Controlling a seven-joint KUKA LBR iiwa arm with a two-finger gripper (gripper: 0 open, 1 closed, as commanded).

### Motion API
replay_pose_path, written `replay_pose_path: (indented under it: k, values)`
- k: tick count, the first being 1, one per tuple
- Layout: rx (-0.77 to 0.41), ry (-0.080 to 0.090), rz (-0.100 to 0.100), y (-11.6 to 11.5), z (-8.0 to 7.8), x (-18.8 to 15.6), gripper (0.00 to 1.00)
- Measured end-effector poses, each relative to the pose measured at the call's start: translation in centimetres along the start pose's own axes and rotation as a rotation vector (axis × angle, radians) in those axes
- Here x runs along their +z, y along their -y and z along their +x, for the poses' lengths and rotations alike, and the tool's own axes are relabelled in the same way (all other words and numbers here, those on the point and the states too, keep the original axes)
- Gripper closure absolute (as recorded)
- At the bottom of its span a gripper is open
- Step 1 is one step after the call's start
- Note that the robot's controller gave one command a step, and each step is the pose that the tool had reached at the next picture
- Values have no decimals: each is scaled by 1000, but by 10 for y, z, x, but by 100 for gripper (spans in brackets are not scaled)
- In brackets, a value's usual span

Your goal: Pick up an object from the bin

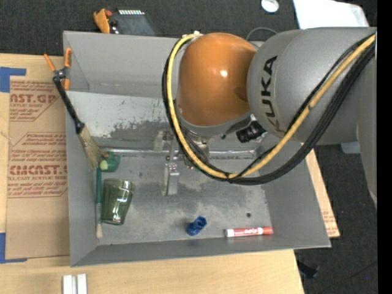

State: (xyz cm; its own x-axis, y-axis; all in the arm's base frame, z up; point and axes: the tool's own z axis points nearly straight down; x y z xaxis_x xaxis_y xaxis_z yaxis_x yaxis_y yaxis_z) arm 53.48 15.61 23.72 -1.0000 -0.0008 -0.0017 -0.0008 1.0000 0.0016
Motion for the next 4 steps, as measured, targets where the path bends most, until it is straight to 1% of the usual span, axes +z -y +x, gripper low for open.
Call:
replay_pose_path:
  k: [1, 2, 3, 4]
  values:
    - [-141, 3, 0, -23, -5, 57, 0]
    - [-365, 8, -2, -73, 1, 85, 0]
    - [-636, 2, 1, -84, 5, 97, 0]
    - [-945, 9, -1, -81, 0, 163, 0]
